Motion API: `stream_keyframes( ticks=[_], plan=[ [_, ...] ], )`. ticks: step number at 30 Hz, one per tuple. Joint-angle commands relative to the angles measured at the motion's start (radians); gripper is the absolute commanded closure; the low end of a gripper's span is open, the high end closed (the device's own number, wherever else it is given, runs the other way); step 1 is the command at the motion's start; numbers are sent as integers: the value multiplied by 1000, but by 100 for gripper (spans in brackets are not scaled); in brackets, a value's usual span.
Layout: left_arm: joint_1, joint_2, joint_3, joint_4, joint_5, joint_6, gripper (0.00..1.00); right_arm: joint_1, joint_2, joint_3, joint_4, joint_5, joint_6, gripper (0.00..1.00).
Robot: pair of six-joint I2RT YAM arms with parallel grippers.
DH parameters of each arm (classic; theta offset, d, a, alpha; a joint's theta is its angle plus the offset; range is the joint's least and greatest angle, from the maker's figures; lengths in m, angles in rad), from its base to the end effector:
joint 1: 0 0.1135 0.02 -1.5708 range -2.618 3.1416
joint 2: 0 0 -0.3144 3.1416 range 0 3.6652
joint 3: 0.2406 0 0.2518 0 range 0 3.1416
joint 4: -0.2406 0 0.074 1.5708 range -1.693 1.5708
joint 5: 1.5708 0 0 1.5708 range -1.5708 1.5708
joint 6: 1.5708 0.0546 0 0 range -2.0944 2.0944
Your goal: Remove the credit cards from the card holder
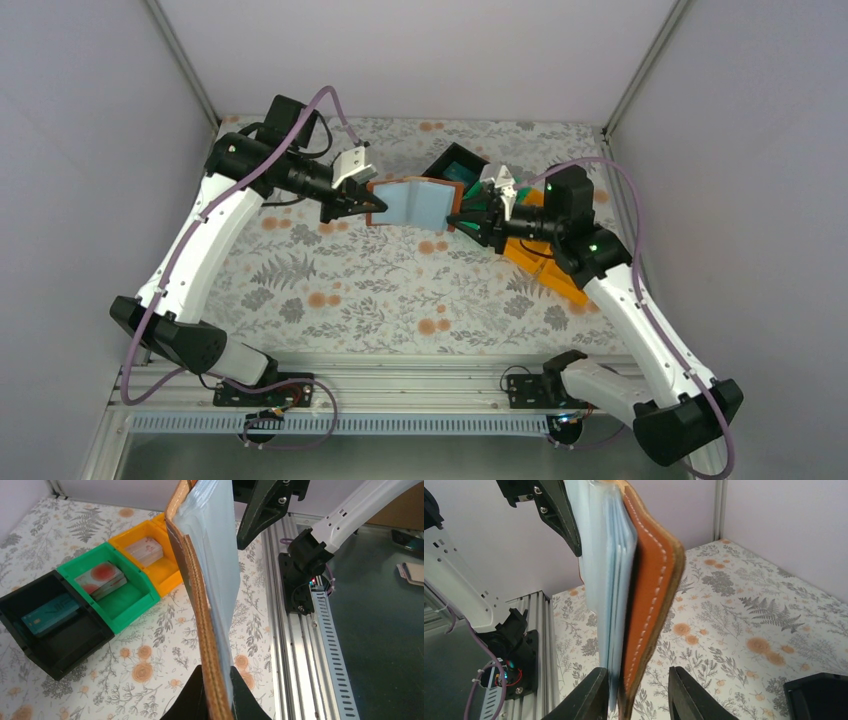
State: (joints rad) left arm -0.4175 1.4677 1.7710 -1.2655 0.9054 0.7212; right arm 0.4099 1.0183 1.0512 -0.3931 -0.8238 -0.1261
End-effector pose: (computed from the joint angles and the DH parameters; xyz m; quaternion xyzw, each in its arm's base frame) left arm 0.2245 -0.1466 0.4682 0.5729 0.6520 -0.3717 0.3295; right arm 0.1688 0.1170 0.4100 -0.4192 0.6663 0.3997 0.4696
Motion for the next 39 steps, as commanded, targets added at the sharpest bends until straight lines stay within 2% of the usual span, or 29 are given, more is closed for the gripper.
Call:
stream_keyframes(
  ticks=[1,4,10,23,34,37,39],
  plan=[
    [-4,-18,28,8,22,-5,98,-10,16,13,4,-38,8,66],
    [-5,-14,26,16,27,-12,98,-9,34,17,11,-46,23,66],
    [-7,-16,16,16,30,-12,98,-10,70,26,33,-58,47,77],
    [-18,-7,-19,33,59,-16,98,9,117,44,145,-137,114,76],
    [-28,-1,-45,78,46,-48,98,107,162,82,188,-115,147,80],
    [-30,1,-51,97,41,-67,98,159,181,101,189,-68,162,84],
    [-29,0,-52,105,39,-75,97,185,192,114,190,-28,185,90]
  ],
)
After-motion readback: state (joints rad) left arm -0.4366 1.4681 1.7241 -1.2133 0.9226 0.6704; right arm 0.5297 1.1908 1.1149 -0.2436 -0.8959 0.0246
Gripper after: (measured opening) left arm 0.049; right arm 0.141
